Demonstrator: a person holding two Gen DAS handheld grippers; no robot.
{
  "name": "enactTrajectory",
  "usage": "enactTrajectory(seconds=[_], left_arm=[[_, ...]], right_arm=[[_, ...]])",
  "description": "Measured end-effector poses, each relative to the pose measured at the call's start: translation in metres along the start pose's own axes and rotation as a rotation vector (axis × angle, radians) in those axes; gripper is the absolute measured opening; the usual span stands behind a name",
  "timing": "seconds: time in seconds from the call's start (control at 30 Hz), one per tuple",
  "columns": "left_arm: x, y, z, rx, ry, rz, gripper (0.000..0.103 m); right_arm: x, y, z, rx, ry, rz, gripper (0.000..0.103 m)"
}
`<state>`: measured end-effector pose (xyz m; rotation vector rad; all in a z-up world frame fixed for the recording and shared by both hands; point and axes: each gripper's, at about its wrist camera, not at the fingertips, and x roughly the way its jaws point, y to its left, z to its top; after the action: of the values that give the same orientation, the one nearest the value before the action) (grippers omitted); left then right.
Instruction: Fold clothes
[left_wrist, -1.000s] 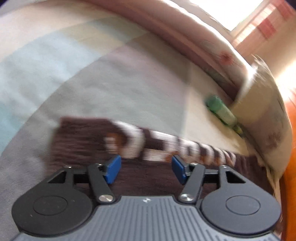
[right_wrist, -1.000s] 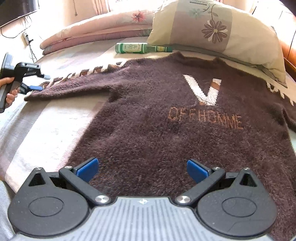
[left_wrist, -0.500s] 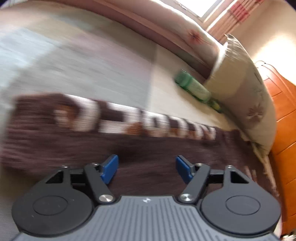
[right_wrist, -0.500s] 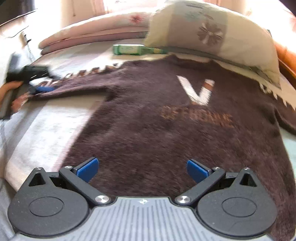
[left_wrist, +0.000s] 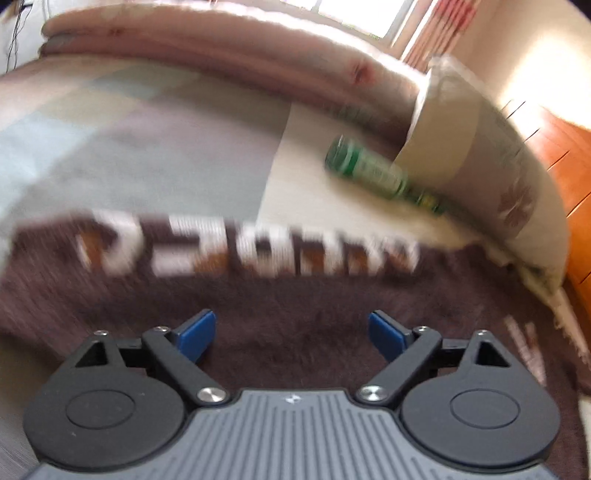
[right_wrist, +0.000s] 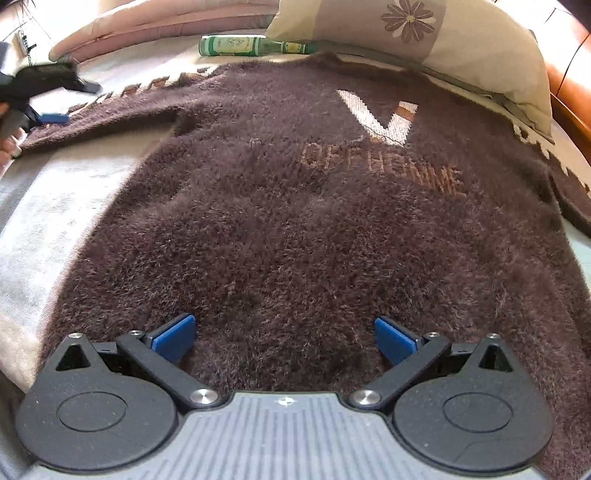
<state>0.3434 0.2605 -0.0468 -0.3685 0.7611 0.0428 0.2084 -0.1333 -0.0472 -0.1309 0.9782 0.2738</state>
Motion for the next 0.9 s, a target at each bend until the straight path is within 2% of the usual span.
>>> enactTrajectory(seconds=[0.13,0.2,0.33,0.43,0.5,0.57,0.63,0.67,0.77,0.8,0.9], left_arm=[[0.005,-0.016,-0.021,0.122,-0.008,0.093,0.091],[-0.004,-0.012,-0.027,0.147,-0.017,0.095,0.091],[-0.027,0.027,-0.027,0.047,-0.063,0.052,0.091],[-0.041,0.058,-0.015,-0.083,-0.135,0.136,0.091],[-0.045,0.066,-0.010,-0.082,-0.191,0.132,0.092],[-0.043,0.071,-0.007,-0.063,-0.221,0.104,0.100],[-0.028,0.070,-0.008,-0.044,-0.138,0.134,0.100],[-0.021,0.069,-0.009,-0.029,-0.103,0.155,0.100],[-0.022,0.044,-0.012,0.125,-0.092,0.319,0.100],[-0.024,0.035,-0.013,0.178,-0.101,0.345,0.100],[-0.027,0.019,-0.016,0.290,-0.152,0.336,0.101]], right_arm=[[0.001,-0.002,0.001,-0.014,0.001,0.008,0.103],[0.003,-0.002,0.002,-0.022,-0.002,0.010,0.103],[0.004,-0.001,0.002,-0.026,-0.014,0.006,0.103],[0.004,0.000,0.000,-0.025,-0.030,0.000,0.103],[0.004,0.000,-0.001,-0.020,-0.035,-0.006,0.103],[0.004,0.001,0.000,-0.017,-0.034,-0.012,0.103],[0.003,0.002,0.005,-0.014,-0.010,-0.019,0.103],[0.002,0.003,0.008,-0.013,0.005,-0.022,0.103],[-0.003,0.005,0.019,-0.021,0.034,-0.023,0.103],[-0.007,0.007,0.026,-0.033,0.022,-0.022,0.103],[-0.017,0.017,0.058,-0.094,-0.034,-0.028,0.103]])
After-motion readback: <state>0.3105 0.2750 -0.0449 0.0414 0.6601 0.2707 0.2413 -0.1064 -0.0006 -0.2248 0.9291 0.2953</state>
